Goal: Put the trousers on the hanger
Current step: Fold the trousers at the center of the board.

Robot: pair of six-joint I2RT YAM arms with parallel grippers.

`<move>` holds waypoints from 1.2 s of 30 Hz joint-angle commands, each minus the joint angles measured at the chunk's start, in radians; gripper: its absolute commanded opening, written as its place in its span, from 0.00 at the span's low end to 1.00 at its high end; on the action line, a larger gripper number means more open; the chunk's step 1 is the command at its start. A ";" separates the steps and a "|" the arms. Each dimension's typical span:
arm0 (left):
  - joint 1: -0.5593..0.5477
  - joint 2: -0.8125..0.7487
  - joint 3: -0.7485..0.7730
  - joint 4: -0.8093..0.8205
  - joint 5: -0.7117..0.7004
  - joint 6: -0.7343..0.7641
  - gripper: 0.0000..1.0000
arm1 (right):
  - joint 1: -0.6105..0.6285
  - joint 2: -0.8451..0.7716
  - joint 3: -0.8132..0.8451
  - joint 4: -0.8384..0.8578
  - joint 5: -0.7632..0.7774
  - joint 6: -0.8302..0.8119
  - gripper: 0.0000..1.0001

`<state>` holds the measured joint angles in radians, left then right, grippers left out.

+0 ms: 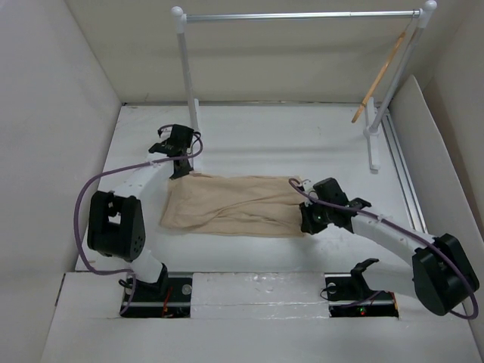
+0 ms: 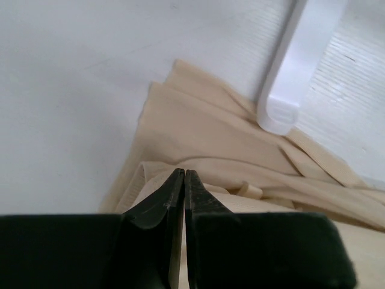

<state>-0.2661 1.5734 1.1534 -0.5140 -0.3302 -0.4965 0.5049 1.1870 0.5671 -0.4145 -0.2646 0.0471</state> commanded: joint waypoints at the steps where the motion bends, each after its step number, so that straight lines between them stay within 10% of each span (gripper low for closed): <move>1: 0.011 0.085 0.034 -0.021 -0.118 0.030 0.00 | 0.006 -0.056 -0.018 -0.039 0.028 0.019 0.03; 10: 0.021 0.235 0.112 -0.026 -0.205 0.030 0.04 | 0.049 -0.110 -0.006 -0.138 0.077 0.103 0.00; 13: 0.021 0.175 0.108 -0.009 -0.141 0.038 0.54 | 0.049 -0.162 0.000 -0.164 0.099 0.117 0.11; 16: 0.021 0.094 0.103 -0.014 -0.101 0.039 0.77 | 0.049 -0.181 0.034 -0.182 0.105 0.093 0.44; 19: 0.012 0.004 0.083 -0.027 -0.053 0.033 0.69 | 0.075 -0.176 0.082 -0.199 0.099 0.059 0.46; 21: -0.044 -0.077 0.046 -0.035 0.022 0.033 0.46 | 0.098 -0.170 0.100 -0.172 0.087 0.043 0.31; 24: -0.180 -0.183 -0.045 -0.063 0.120 -0.025 0.38 | 0.129 -0.126 0.132 -0.145 0.103 0.020 0.21; 29: -0.254 -0.272 -0.214 -0.026 0.184 -0.180 0.48 | 0.176 0.022 0.187 -0.093 0.100 -0.010 0.43; 36: -0.254 -0.265 -0.327 0.065 0.224 -0.251 0.53 | 0.238 0.129 0.267 -0.044 0.174 0.000 0.46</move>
<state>-0.5217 1.3159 0.8238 -0.5068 -0.1280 -0.6907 0.7322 1.3003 0.7670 -0.5354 -0.1371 0.0566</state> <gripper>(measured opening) 0.530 0.456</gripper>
